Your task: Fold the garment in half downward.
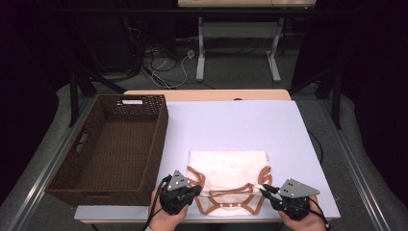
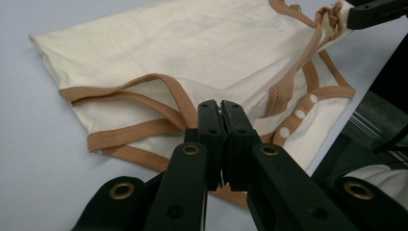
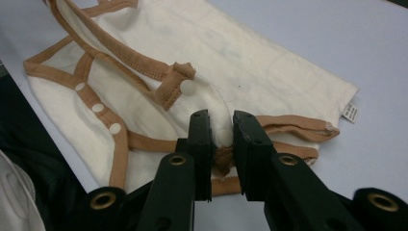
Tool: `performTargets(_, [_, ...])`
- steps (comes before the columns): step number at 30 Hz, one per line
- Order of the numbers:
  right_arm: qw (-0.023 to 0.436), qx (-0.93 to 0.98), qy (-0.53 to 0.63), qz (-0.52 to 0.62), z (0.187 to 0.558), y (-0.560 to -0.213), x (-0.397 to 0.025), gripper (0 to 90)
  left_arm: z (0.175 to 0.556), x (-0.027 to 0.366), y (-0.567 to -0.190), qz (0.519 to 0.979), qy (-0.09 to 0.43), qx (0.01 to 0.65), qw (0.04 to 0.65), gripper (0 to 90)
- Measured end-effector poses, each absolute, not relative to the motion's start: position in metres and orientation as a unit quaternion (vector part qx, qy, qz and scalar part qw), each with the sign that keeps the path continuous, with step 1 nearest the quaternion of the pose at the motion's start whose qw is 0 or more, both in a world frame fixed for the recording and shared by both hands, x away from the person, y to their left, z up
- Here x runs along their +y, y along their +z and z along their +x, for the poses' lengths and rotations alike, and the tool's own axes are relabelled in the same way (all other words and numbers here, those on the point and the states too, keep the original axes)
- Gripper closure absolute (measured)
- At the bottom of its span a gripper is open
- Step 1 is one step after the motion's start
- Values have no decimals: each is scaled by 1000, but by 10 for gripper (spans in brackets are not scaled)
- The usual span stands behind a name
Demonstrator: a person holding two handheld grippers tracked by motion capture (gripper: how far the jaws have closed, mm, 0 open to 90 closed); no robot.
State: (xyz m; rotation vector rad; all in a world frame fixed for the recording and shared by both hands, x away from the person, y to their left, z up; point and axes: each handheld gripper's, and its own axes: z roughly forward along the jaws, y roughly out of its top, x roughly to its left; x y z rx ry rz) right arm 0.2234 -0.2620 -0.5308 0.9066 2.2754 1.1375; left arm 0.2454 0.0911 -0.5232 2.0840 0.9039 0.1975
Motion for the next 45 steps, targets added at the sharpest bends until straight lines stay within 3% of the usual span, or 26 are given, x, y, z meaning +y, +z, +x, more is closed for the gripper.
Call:
performTargets(29, [189,831,408,327,205,-543,-262,747,232,92,-538,841,59,362,397,863])
performTargets(45, [185,808,431,356,208,-545,-270,599,233,93,-540,826,75,379,410,628])
